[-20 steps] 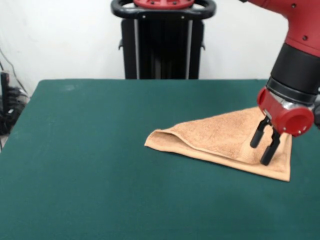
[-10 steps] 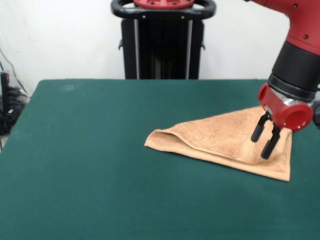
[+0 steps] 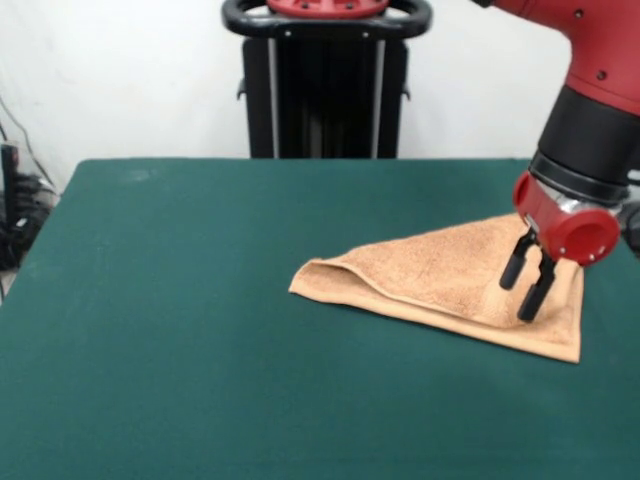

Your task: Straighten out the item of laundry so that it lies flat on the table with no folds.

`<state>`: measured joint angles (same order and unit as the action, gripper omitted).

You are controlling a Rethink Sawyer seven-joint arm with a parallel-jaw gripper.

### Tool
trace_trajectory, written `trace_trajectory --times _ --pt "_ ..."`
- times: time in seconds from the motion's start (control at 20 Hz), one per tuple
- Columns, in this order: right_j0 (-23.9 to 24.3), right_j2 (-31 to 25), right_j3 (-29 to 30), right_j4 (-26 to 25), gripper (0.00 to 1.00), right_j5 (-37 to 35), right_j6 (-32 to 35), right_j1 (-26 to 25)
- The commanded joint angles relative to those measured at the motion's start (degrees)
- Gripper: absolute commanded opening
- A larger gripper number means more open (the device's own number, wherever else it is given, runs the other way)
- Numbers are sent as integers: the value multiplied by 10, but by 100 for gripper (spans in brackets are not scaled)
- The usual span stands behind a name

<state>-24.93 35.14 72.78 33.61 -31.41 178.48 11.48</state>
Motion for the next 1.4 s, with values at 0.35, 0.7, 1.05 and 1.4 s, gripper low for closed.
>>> trace_trajectory --times 0.35,0.7,1.05,1.4 --pt "-7 -105 86 43 100 65 120 -51" --pt "-26 -83 87 47 100 32 134 -61" --pt "-34 -89 116 52 100 26 129 -45" --pt "-31 -113 138 58 100 46 112 -36"
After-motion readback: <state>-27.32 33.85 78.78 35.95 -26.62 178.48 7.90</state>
